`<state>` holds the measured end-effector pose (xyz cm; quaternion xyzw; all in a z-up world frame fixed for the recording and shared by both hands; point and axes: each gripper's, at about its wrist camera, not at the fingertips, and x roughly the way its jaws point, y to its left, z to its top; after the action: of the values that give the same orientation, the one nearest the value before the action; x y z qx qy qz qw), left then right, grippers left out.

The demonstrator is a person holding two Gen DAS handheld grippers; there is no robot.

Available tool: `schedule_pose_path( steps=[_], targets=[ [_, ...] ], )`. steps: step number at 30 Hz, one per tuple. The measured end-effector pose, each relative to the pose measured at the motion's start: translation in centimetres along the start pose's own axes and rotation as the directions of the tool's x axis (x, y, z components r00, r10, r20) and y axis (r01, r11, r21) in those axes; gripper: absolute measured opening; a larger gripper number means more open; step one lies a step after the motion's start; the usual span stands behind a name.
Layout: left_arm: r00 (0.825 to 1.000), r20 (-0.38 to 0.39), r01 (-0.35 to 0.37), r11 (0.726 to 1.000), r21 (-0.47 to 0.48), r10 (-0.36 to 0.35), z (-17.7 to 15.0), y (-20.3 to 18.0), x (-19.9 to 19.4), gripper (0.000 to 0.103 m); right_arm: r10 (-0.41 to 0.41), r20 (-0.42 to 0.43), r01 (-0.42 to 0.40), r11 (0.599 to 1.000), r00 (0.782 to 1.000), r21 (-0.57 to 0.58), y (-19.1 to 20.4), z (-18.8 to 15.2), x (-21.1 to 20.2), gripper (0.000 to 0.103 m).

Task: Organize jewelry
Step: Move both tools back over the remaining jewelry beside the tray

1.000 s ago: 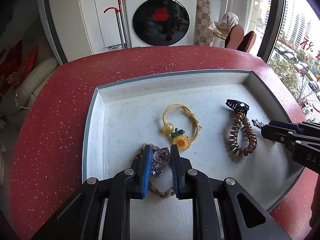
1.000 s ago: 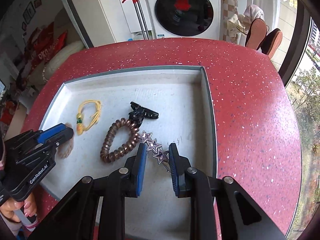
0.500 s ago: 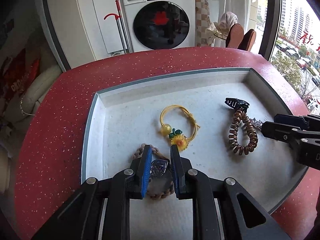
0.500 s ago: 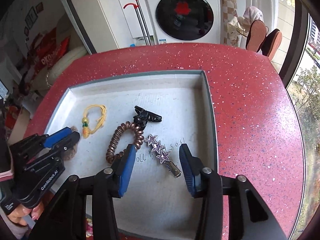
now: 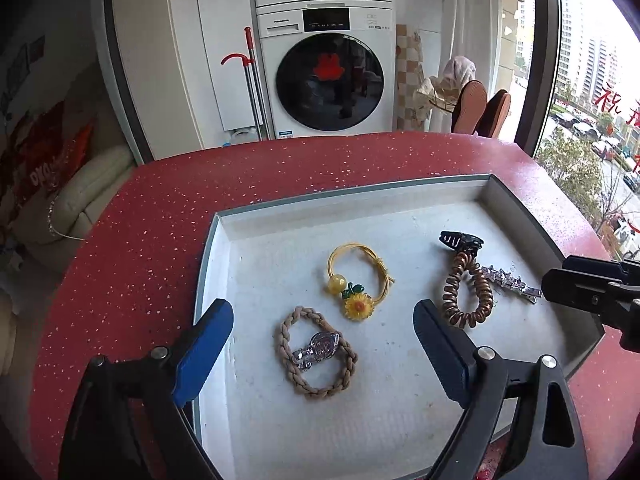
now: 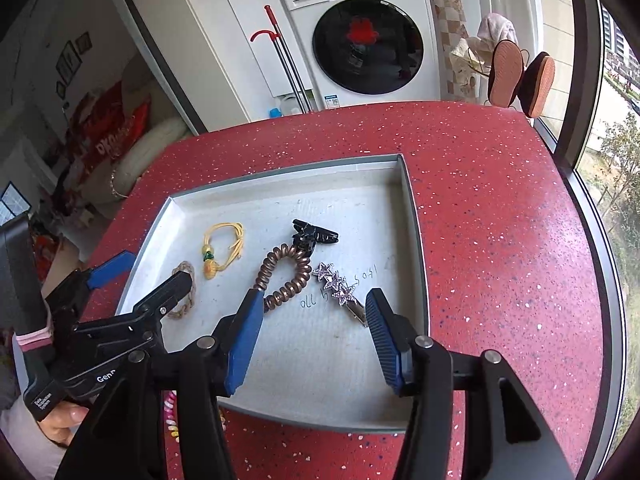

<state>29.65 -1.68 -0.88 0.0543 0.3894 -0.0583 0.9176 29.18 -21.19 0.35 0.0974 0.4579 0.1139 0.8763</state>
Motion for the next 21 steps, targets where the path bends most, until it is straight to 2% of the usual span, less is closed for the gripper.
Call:
schedule_pose_path(
  steps=[3, 5, 6, 15, 19, 21],
  targets=[
    [1.000, 0.027, 0.002, 1.000, -0.013, -0.002, 0.2, 0.3, -1.1, 0.103, 0.014, 0.008, -0.014, 1.000, 1.000, -0.006, 0.4, -0.3, -0.8, 0.061],
    [0.999, 0.040, 0.004, 1.000, -0.024, -0.003, 0.1, 0.6, -1.9, 0.103, 0.023, 0.021, -0.023, 1.000, 1.000, -0.005, 0.7, -0.5, -1.4, 0.077],
    [0.999, 0.054, 0.007, 1.000, -0.030, -0.005, 0.0, 0.8, -2.4, 0.103, 0.026, 0.032, -0.026, 1.000, 0.999, -0.002, 0.8, -0.7, -1.8, 0.080],
    [0.998, 0.060, 0.016, 1.000, 0.001, -0.016, -2.4, 1.2, -6.4, 0.103, 0.037, 0.043, -0.038, 0.999, 0.998, 0.010, 1.5, -3.0, -4.0, 0.084],
    [0.998, 0.053, -0.025, 0.999, -0.020, 0.026, -4.6, 2.2, -8.0, 0.103, 0.051, 0.024, -0.051, 0.999, 0.998, 0.008, 1.7, -4.6, -4.9, 0.084],
    [0.999, 0.036, -0.018, 0.999, -0.040, 0.019, -5.9, 2.9, -8.6, 0.103, 0.052, 0.011, -0.052, 0.999, 0.999, -0.007, 1.9, -5.7, -5.2, 0.084]
  ],
)
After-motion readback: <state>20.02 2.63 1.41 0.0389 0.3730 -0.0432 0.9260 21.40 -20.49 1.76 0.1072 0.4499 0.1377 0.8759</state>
